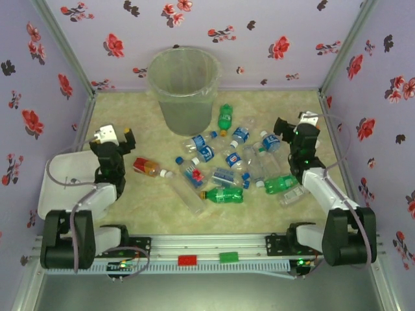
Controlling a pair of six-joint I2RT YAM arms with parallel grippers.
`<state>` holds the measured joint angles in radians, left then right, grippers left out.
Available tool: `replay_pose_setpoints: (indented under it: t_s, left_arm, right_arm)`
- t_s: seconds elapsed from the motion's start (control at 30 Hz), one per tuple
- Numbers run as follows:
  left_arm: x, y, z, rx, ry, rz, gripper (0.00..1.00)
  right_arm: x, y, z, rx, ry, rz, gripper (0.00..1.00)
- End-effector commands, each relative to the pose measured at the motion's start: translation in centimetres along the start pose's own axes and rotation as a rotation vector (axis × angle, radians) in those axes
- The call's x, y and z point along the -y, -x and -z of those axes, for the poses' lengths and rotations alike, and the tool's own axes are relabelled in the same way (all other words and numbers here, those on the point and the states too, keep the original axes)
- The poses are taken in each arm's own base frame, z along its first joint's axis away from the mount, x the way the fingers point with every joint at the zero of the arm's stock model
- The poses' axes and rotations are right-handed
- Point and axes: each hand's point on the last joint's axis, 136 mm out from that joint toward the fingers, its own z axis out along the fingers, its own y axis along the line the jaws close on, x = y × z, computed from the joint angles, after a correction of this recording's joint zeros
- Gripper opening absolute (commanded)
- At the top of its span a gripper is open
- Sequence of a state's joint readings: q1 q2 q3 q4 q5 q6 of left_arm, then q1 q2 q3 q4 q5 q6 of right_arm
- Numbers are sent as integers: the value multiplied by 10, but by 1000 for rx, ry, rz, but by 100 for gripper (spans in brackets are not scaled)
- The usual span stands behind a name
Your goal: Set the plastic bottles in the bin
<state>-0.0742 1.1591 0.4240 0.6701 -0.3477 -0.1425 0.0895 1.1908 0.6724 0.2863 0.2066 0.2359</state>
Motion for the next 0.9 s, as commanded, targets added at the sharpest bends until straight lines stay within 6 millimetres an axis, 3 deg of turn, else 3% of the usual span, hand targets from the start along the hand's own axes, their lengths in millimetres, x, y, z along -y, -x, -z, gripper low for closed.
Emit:
replay_pose_setpoints:
  t_s: [0.0,0.1,0.23,0.47,0.63,0.87]
  left_arm:
    - [12,35,7,6,-53,175,100]
    - [40,41,14,-40,-190,306,100]
    - [84,28,28,-137,-351,384,100]
    - [169,-5,47,-278,-534,234,100]
    - [192,-23,40,-321,-558,184,100]
    - [195,-28,35,-317,-558,153,100]
  right_arm:
    - [2,-26,14,-221,-74,-83,99]
    - [11,-41,33,-372,-160,-142,99]
    - [29,-58,69,-547,-284,-132,99]
    - [65,-72,123,-628,-469,-143,98]
    - [75,-104,146,-676,-514,-243,85]
    - [84,-143,158,-688,-567,-393,75]
